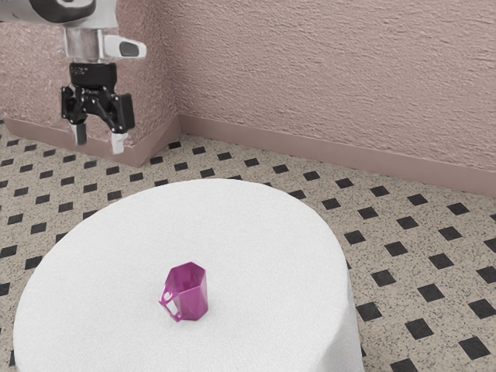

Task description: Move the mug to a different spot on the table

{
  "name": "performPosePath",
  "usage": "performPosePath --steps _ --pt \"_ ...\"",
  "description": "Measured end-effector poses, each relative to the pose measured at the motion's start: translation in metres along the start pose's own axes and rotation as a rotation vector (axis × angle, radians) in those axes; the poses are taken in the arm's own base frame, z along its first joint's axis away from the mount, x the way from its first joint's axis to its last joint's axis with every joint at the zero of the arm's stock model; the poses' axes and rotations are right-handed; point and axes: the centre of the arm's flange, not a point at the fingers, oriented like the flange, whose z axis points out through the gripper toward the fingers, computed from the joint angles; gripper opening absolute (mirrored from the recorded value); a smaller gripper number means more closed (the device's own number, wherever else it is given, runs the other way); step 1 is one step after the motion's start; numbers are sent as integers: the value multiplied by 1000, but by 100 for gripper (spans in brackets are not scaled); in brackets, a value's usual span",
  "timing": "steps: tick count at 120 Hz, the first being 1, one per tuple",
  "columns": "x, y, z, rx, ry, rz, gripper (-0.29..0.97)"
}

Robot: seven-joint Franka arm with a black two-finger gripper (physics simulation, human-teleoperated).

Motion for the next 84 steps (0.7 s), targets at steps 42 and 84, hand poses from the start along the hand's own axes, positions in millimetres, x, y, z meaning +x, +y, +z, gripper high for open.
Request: performPosePath --steps 42,84 --pt "-17 -6 -25 -5 279 13 68" --pt "-48 63 114 -12 246 113 68"
